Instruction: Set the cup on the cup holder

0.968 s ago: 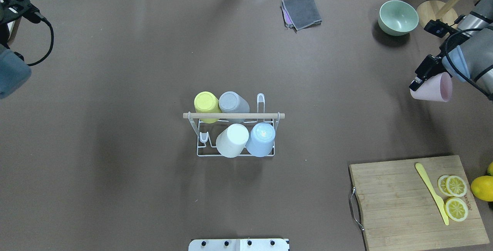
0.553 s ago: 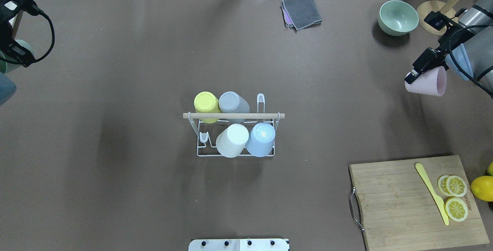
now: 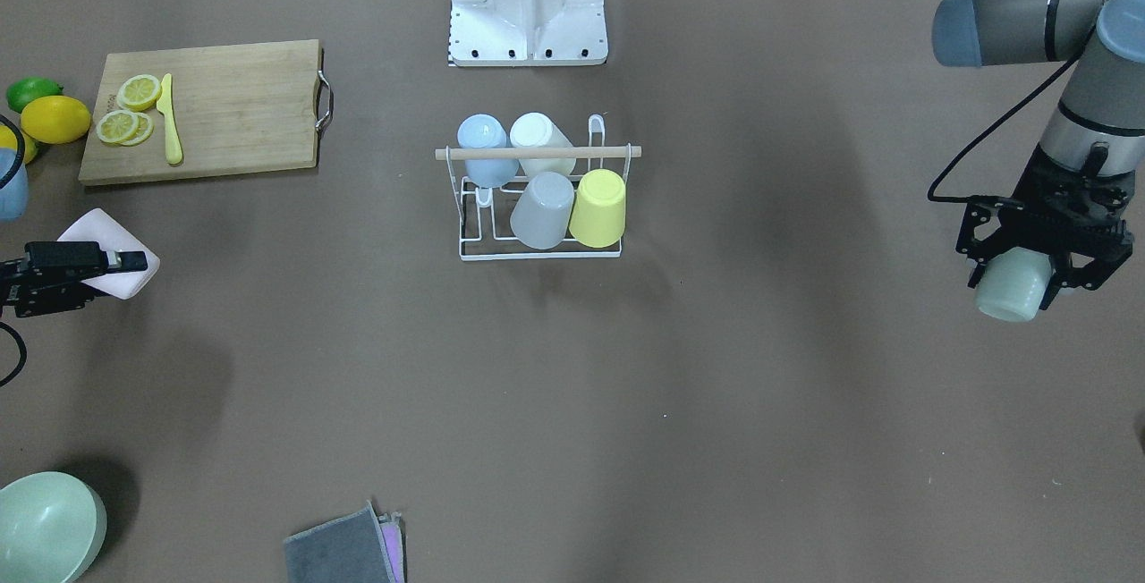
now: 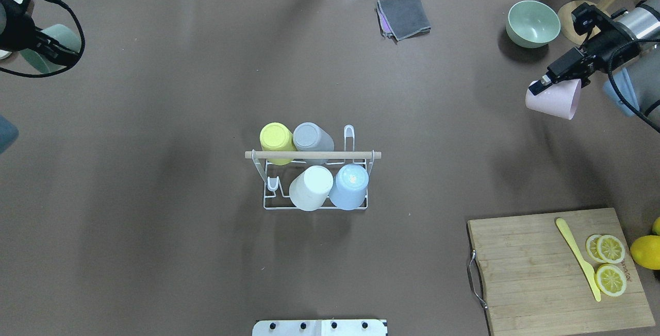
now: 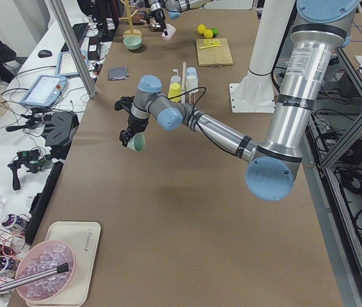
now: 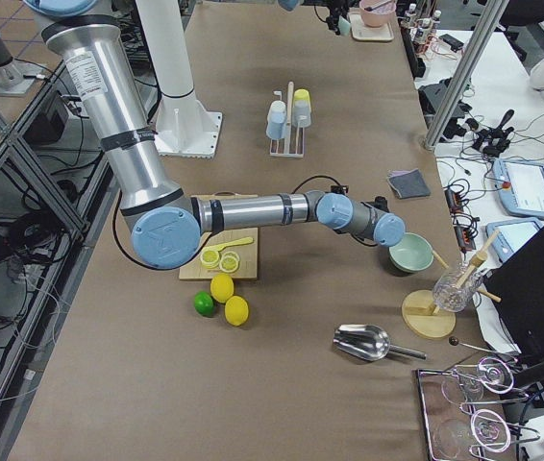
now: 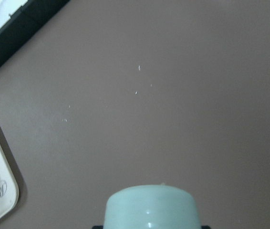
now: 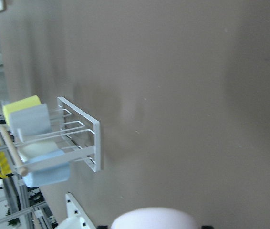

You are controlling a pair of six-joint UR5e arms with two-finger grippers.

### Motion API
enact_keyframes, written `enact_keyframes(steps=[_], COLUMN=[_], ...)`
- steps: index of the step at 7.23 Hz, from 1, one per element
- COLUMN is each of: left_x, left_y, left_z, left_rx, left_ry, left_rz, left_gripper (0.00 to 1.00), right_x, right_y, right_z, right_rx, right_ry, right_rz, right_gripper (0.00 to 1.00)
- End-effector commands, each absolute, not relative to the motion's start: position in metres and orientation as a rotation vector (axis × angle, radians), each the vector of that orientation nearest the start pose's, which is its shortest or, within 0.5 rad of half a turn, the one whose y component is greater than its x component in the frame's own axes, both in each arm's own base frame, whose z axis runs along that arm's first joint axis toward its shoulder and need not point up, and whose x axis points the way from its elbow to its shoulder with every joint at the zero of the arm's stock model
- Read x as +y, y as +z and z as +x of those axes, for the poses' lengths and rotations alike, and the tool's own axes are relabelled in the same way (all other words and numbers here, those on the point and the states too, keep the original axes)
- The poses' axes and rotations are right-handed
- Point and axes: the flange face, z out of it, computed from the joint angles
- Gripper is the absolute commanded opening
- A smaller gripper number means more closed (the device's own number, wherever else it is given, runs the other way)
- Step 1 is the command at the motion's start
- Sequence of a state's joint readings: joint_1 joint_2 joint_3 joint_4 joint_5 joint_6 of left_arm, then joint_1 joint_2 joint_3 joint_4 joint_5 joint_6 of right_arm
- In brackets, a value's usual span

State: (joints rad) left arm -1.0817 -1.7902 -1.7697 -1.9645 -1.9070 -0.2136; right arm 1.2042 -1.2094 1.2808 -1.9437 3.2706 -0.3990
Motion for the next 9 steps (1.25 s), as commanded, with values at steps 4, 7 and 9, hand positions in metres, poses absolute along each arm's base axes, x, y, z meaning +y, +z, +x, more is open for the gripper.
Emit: enact_keyframes(steps=[4, 7, 9], left_x=[-0.517, -0.444, -0.393], left_y=[0.336, 0.296, 0.296], left_z=[0.230, 0.249, 0.309], left_rx=[0.952, 1.268, 1.312], left_ry=[0.227, 0.133, 0.011], left_rz=[1.157, 1.328, 1.419], left_gripper=[0.00, 0.00, 0.00], right_x=[-0.624, -0.601, -0.586], right_y=[0.520, 0.519, 0.507], right_z=[-0.185, -0.222, -0.265], right_rx=[-2.178, -2.350, -2.484], right_ry=[-0.222, -0.315, -0.339], right_rz=[0.116, 0.346, 0.426], right_gripper=[0.35, 0.35, 0.35])
